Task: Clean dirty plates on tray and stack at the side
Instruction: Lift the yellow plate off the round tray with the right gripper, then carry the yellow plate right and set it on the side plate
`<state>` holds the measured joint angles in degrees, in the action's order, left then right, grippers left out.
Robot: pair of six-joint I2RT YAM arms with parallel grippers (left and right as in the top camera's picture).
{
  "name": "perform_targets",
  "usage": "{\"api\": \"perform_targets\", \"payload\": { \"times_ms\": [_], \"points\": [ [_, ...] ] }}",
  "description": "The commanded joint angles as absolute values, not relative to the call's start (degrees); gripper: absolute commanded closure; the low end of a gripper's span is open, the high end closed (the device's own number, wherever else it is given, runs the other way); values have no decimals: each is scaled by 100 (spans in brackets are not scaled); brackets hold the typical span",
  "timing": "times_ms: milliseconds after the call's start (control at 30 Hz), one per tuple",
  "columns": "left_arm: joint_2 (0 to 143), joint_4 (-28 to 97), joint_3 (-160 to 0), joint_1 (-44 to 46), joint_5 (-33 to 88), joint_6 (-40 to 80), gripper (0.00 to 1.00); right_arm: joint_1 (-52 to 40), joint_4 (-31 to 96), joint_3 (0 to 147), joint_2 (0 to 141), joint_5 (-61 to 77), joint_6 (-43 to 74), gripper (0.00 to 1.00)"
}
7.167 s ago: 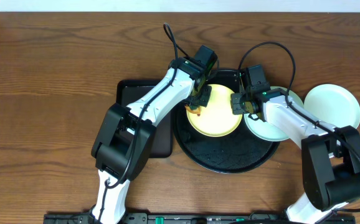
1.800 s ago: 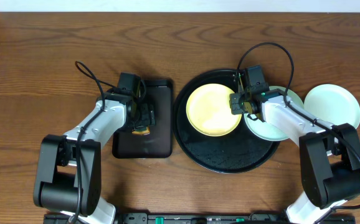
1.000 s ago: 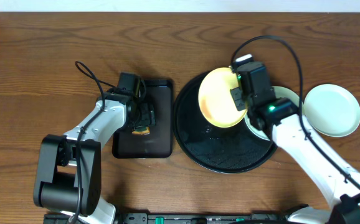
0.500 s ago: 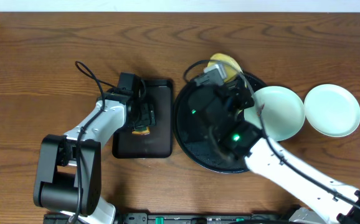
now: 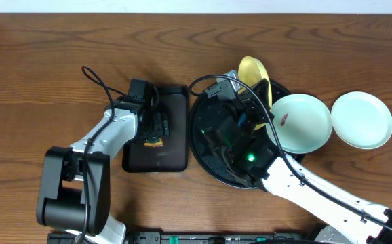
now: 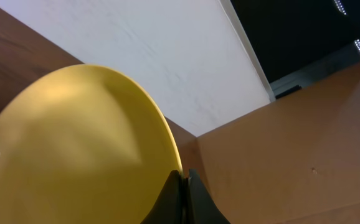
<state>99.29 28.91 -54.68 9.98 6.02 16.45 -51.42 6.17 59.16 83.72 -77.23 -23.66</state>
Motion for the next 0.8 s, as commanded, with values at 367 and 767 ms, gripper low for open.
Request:
{"api": "perform_targets", "payload": {
  "times_ms": [367, 767],
  "points": [
    [10022, 2902, -5433, 1009, 550, 1612, 17, -5179, 596, 5999, 8250, -7620, -2386, 99],
    [10022, 2902, -5433, 1009, 550, 1612, 16, -4676, 1041, 5999, 8250, -5916, -952, 99]
  ]
}}
